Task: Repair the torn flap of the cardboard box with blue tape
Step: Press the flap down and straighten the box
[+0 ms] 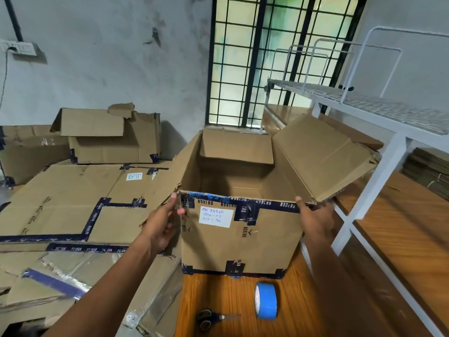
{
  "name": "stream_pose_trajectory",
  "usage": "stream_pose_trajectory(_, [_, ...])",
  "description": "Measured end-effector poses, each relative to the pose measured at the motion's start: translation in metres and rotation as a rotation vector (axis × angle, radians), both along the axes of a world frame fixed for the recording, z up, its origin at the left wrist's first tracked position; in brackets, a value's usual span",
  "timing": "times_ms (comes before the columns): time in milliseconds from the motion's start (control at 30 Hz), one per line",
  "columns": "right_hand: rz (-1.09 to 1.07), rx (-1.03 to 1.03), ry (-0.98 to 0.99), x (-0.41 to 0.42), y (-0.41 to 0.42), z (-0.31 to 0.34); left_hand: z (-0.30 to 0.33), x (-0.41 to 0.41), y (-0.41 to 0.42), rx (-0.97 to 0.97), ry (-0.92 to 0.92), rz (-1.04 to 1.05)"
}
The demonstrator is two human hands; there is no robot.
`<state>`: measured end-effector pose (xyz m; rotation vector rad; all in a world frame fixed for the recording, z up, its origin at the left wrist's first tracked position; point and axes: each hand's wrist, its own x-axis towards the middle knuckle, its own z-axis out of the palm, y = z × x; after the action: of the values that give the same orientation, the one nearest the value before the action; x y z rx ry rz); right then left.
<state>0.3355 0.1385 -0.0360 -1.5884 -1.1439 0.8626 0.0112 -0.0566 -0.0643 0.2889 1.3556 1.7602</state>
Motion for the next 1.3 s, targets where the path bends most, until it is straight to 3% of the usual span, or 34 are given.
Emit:
stream_pose_trajectory(100, [0.046, 0.015, 0.026, -0.002, -0.001, 0.0, 0.005, 0.004, 0.009, 0.152, -0.142, 0.043])
stream_pose_trajectory(267, [0.062, 0.049, 0.033, -0.004, -0.001, -0.002, 0.011, 0.011, 0.019, 0.156, 0.106, 0.024])
stream_pose_trajectory(533, [0.071, 0.101, -0.023, -0.007, -0.005, -0.013, 0.012, -0.003, 0.017, -0.089, 1.09, -0.087])
stream_pose_trajectory(600, [0.068, 0.1, -0.036, -0.008, -0.004, -0.014, 0.015, -0.01, 0.02, -0.234, 1.312, -0.128])
stream_pose_trajectory(733, [0.063, 0.079, -0.047, -0.008, -0.003, -0.017, 0.007, -0.014, 0.028, -0.401, 1.623, -0.088])
stream_pose_trajectory(900, [0.052, 0.092, -0.005, -0.008, 0.001, -0.016, 0.002, -0.008, 0.033, -0.428, 1.704, 0.027])
stream_pose_trajectory(1100, [0.086, 0.149, -0.045, -0.009, -0.002, -0.017, 0.001, 0.004, 0.028, -0.316, 1.558, -0.014])
stream_pose_trajectory(1300, [0.269, 0.295, -0.348, -0.002, -0.013, -0.026, -0.005, 0.007, 0.028, -0.285, 1.538, 0.049])
